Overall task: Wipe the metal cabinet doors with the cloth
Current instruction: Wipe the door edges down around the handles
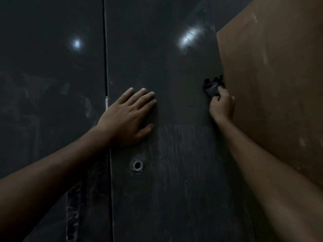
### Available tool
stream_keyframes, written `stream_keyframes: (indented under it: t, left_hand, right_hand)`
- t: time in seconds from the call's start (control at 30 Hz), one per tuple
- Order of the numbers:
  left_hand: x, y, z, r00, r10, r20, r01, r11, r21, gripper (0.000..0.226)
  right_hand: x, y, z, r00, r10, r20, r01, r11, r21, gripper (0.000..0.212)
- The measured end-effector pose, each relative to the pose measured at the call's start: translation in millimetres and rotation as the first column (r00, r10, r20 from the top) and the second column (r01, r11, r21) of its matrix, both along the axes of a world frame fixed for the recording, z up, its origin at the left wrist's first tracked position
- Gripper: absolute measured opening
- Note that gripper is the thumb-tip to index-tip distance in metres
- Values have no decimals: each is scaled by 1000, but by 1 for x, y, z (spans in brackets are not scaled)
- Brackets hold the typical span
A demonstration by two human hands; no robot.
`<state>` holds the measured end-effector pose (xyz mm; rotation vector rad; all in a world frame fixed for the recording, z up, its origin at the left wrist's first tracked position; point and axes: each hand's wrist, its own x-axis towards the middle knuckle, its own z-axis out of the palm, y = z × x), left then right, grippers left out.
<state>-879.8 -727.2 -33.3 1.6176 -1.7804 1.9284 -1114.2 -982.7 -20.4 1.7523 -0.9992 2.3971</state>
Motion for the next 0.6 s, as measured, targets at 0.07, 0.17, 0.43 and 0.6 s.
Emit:
stream_keyframes:
  t: [0.07,0.17,0.43,0.6]
  left_hand:
    - [1,-1,-2,1000,1,23,0,1000,-31,84]
    - [2,-1,-4,1000,-11,29,13,999,-46,83]
    - [0,-1,-4,999,12,38,-10,999,-52,83]
    - [-1,2,-5,999,-4,42,6,999,-49,82]
  right_hand:
    - [18,11,-10,996,14,-90,-30,983,-181,45]
    - [18,10,-70,961,16,-275,-111,936,-335,42]
    - [-8,-15,-10,999,-5,-42,5,1000,2,44]
    - [5,-4,-99,975,-45,-217,-8,971,-239,43]
